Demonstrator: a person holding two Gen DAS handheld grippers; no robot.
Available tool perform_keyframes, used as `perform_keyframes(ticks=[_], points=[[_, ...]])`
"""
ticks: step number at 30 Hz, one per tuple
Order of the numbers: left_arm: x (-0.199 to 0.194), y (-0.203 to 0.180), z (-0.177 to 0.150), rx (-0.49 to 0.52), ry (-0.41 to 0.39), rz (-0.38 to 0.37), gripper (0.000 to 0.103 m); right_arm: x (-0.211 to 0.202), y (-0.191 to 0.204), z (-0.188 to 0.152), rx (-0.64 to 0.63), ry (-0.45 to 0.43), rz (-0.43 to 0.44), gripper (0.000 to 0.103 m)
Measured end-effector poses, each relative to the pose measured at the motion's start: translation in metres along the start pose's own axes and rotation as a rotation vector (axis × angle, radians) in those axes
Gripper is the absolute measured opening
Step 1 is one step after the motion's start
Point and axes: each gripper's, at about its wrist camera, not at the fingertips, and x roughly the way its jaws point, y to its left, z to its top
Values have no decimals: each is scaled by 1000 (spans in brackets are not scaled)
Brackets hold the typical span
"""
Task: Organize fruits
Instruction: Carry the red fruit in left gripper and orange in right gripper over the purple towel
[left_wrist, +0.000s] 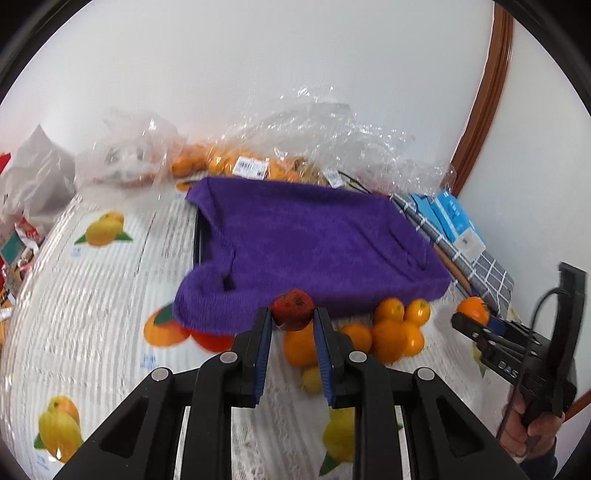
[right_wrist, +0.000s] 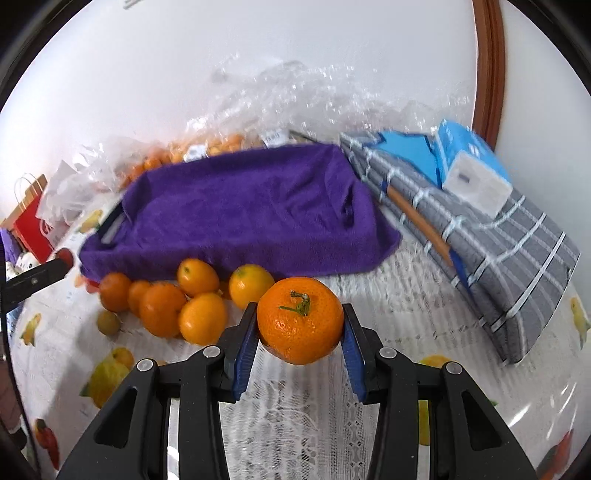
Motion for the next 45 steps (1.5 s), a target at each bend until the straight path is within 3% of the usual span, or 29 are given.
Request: perform_keyframes(ticks=[7,18,31,45], points=[[-1,-7,34,9,-31,-10,22,-16,10,33,1,-56,17,42],[17,-4,67,7,-35,0,22,0,11,64,15,-67,10,42],[64,-10,81,54,13,6,22,42,8,91,11,-55,-3,42],[111,-13,78,80,87,25,22,96,9,87,-18,16,-10,42]])
